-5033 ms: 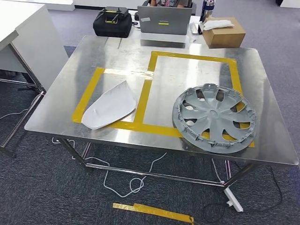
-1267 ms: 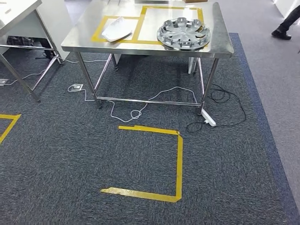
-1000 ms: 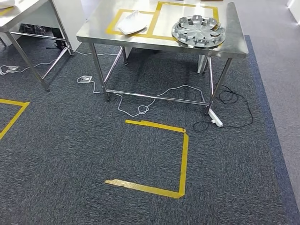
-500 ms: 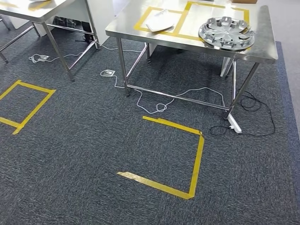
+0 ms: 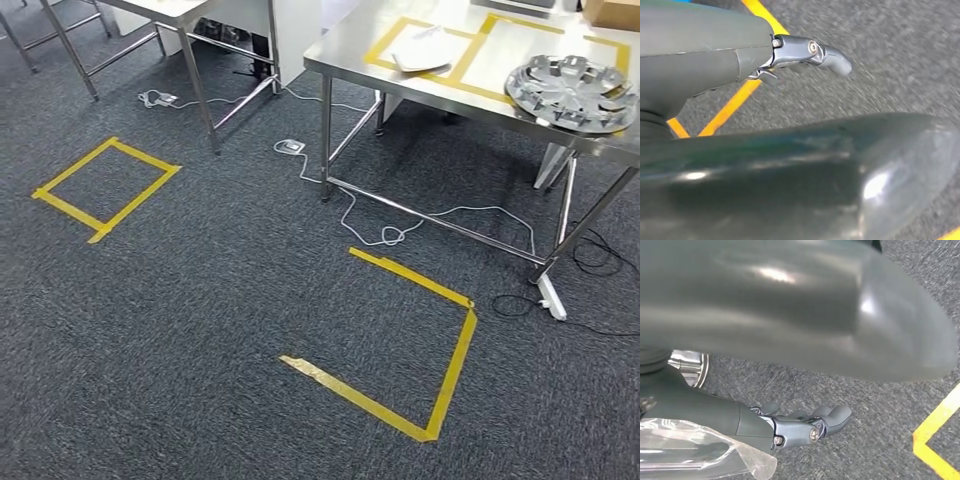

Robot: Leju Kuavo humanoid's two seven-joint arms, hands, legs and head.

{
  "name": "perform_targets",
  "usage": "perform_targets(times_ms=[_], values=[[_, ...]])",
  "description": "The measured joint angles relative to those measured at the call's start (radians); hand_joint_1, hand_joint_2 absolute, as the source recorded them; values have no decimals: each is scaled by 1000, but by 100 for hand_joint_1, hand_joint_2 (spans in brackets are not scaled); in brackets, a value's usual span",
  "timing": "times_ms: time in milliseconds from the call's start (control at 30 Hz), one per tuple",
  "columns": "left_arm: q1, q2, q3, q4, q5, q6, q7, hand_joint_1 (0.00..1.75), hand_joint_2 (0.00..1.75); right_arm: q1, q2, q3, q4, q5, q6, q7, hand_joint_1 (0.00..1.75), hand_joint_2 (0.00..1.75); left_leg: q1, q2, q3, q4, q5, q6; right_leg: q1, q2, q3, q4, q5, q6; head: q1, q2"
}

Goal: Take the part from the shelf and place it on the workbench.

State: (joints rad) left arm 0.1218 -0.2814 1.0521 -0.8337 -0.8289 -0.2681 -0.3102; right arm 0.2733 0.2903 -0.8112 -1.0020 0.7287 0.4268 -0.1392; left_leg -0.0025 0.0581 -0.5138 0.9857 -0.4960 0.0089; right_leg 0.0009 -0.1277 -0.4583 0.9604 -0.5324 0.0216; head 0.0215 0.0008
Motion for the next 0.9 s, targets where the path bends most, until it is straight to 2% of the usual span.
perform_targets(times_ms=[33, 100, 133, 167, 200, 233, 267, 300, 333, 367, 400, 433, 467, 500, 533, 600, 667, 700, 733, 767, 800, 833, 900], values=[[3, -3, 0, 1, 1, 3, 3, 0, 0, -1, -2, 1, 1, -4, 1, 2, 0, 0, 0, -9, -2, -2, 3, 7, -2, 7, 0, 4, -7, 6, 0, 0], [6, -15, 0, -1, 1, 8, 12, 0, 0, 1, -6, 4, 1, -15, 8, 8, 0, 0, 2, -29, -6, -5, 9, 19, -6, 56, -24, 59, -48, 17, 3, 0], [6, -22, 0, -1, 1, 10, 15, 0, 0, 6, -7, 4, 0, -18, 13, 11, 0, 0, 3, -40, -8, -5, 12, 23, -8, 89, -53, 120, -82, 20, 5, 0], [6, -28, -1, -2, 0, 12, 17, 0, 0, 12, -7, 4, 0, -21, 18, 13, 0, 0, 2, -52, -11, -5, 13, 26, -8, 109, -89, 194, -115, 20, 7, 0], [6, -33, -1, -2, 0, 14, 18, 0, 0, 17, -7, 4, 0, -22, 22, 17, 0, 0, 0, -65, -13, -5, 14, 29, -8, 119, -123, 261, -136, 19, 7, 0], [7, -37, -2, -2, 0, 14, 19, 0, 0, 22, -7, 4, -1, -23, 25, 20, 0, 0, -2, -79, -13, -4, 15, 30, -8, 124, -147, 301, -139, 16, 7, 0], [7, -39, -2, -2, 0, 14, 20, 0, 0, 24, -7, 3, -3, -24, 27, 23, 0, 0, -4, -92, -13, -4, 15, 30, -8, 127, -154, 301, -120, 13, 7, 0], [8, -41, -3, -2, 0, 14, 20, 0, 0, 25, -7, 4, -6, -26, 30, 26, 0, 0, -6, -106, -11, -4, 15, 30, -7, 133, -142, 260, -83, 8, 7, 0], [8, -42, -4, -2, 0, 13, 20, 0, 0, 26, -7, 3, -10, -27, 34, 30, 0, 0, -8, -119, -9, -3, 15, 30, -6, 150, -116, 192, -38, 1, 6, 0], [7, -43, -6, -2, 0, 12, 20, 0, 0, 27, -7, 2, -15, -28, 39, 35, 0, 0, -9, -131, -8, -2, 15, 29, -6, 177, -89, 124, -5, -7, 6, 0], [5, -45, -8, -2, 0, 12, 20, 0, 0, 29, -7, 1, -20, -29, 43, 40, 0, 0, -10, -144, -10, 0, 15, 27, -7, 203, -66, 65, 16, -13, 6, 0], [4, -46, -10, -2, 0, 10, 18, 0, 0, 32, -7, 0, -26, -30, 49, 46, 0, 0, -9, -155, -14, 1, 16, 23, -7, 220, -53, 33, 22, -15, 5, 0], [3, -47, -13, -2, -1, 9, 16, 0, 0, 36, -7, -1, -35, -31, 55, 53, 0, 0, -8, -168, -19, 1, 18, 17, -7, 225, -46, 21, 18, -16, 5, 0], [4, -48, -17, -2, -1, 8, 14, 0, 0, 41, -7, -2, -47, -32, 63, 60, 0, 0, -5, -181, -24, 1, 21, 10, -6, 214, -42, 15, 18, -16, 6, 0], [6, -48, -22, -2, -2, 5, 13, 0, 0, 45, -4, -2, -62, -33, 71, 68, 0, 0, -3, -181, -28, 3, 21, 5, -7, 201, -38, 11, 22, -18, 6, 0], [10, -48, -34, -2, 3, -2, 13, 0, 0, 54, 0, -4, -95, -35, 89, 81, 0, 0, -4, -142, -47, 42, -8, -6, -11, 173, -32, 1, 29, -26, 1, 0], [12, -49, -51, -2, 13, -9, 13, 0, 0, 67, 7, -13, -126, -35, 108, 94, 0, 0, 0, -88, -100, 160, -79, -17, -11, 140, -32, -2, 29, -31, -3, 0], [14, -49, -59, -3, 18, -12, 14, 0, 0, 73, 10, -17, -139, -35, 116, 100, 0, 0, 3, -77, -131, 229, -111, -23, -11, 122, -34, -1, 27, -32, -3, 0], [16, -49, -66, -3, 22, -15, 14, 0, 0, 78, 13, -22, -149, -34, 124, 104, 0, 0, 7, -71, -154, 281, -129, -28, -10, 104, -37, -1, 25, -32, -3, 0], [21, -49, -72, -5, 24, -18, 14, 0, 0, 79, 16, -25, -158, -34, 130, 105, 0, 0, 11, -67, -158, 296, -127, -32, -10, 89, -38, -1, 22, -31, -3, 0], [27, -49, -79, -9, 25, -20, 14, 0, 0, 80, 18, -27, -166, -34, 136, 107, 0, 0, 14, -62, -141, 269, -106, -35, -10, 76, -37, 0, 20, -29, -3, 0], [34, -49, -86, -14, 27, -21, 14, 0, 0, 80, 22, -30, -174, -32, 142, 107, 0, 0, 17, -53, -105, 208, -74, -37, -10, 65, -34, 0, 17, -26, -4, 0], [45, -51, -106, -30, 39, -14, 14, 0, 0, 80, 29, -37, -188, -21, 155, 108, 0, 0, 16, -14, -25, 67, -22, -33, -7, 43, -25, 3, 10, -16, -3, 0]])
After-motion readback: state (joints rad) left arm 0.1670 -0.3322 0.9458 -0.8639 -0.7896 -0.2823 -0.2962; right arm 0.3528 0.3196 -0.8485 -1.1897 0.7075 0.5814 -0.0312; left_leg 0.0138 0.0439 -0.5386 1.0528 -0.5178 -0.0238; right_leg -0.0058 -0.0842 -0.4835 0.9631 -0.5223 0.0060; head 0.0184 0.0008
